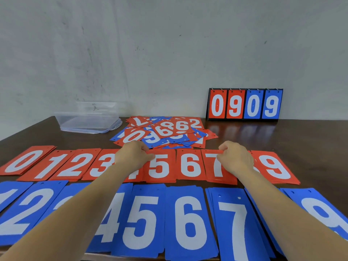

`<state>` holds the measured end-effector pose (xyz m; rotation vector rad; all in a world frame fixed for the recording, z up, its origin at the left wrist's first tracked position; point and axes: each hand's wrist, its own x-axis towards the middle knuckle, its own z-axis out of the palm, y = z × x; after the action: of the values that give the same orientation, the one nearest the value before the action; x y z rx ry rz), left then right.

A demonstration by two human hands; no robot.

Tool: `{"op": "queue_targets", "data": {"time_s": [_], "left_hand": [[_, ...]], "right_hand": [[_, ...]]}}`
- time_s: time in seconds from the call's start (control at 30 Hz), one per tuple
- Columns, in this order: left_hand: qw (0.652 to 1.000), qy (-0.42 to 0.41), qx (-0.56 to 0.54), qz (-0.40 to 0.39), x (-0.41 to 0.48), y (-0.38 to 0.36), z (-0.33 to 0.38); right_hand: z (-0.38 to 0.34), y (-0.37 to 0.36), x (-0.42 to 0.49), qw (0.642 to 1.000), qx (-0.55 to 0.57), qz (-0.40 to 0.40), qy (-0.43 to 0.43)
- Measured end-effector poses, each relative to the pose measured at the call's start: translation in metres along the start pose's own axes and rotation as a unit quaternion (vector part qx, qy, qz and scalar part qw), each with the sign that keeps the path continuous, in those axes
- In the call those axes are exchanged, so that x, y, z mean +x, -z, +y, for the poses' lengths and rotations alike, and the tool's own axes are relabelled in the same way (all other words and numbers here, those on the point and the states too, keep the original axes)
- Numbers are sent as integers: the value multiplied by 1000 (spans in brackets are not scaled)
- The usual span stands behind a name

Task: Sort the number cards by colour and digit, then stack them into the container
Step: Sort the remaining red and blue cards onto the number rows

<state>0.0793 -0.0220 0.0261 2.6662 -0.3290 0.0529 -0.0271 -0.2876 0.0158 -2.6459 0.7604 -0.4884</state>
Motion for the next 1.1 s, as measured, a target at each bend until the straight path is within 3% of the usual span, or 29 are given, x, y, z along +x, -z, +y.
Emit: {"op": "queue_targets", "data": {"time_s": [0.23,0.47,0.8,1.1], "left_hand": [[999,-9,-39,16,23,18,-15],[998,-19,-53,26,71,31,-39],[993,-40,-105,25,151,-1,-25],[1000,-3,22,7,208,-34,9]], "right_hand": [[-37,-8,15,999,30,-3,21],[-70,-23,49,999,37,8,-11],[-102,-61,109,998,23,-6,-50],[-119,-102,154,997,-8,-45,-68]]}}
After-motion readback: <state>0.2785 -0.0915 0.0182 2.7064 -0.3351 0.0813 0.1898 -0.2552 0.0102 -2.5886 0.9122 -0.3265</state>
